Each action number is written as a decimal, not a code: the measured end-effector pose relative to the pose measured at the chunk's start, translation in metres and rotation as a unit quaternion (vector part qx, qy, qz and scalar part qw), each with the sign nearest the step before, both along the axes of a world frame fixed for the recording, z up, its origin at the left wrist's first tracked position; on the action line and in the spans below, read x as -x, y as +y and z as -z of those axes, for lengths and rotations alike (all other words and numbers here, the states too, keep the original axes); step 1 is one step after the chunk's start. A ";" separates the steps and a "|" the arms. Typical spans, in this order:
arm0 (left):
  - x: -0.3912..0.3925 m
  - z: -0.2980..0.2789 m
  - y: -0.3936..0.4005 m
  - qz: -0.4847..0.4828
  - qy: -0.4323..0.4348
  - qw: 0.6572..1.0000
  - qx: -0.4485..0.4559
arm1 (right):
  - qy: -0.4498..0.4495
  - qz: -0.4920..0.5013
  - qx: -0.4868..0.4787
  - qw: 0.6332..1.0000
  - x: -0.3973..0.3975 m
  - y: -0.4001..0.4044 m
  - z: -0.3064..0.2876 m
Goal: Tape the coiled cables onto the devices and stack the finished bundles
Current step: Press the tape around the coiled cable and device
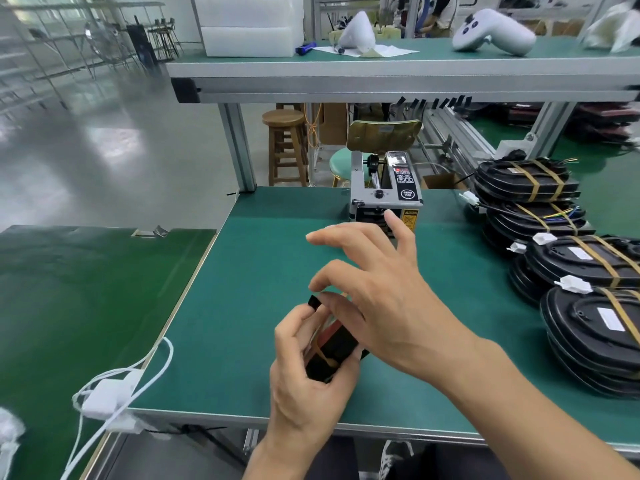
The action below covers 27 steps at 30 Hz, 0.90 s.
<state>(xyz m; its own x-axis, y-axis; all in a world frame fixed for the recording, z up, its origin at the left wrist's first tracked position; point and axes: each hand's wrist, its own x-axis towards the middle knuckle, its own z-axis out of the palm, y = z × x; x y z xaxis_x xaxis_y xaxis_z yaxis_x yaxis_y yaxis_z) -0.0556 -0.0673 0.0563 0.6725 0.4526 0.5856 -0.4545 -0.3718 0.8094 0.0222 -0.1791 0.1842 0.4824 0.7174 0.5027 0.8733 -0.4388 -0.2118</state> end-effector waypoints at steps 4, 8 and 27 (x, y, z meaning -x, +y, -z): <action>0.001 -0.002 0.000 -0.004 -0.001 1.000 -0.003 | 0.014 -0.004 0.002 1.000 0.000 -0.002 0.000; 0.001 0.000 0.002 -0.003 -0.005 1.000 0.000 | 0.007 -0.025 0.011 1.000 -0.001 -0.003 -0.001; -0.003 0.017 0.007 0.018 -0.026 1.000 -0.001 | 0.137 0.027 -0.186 0.972 -0.016 -0.015 0.009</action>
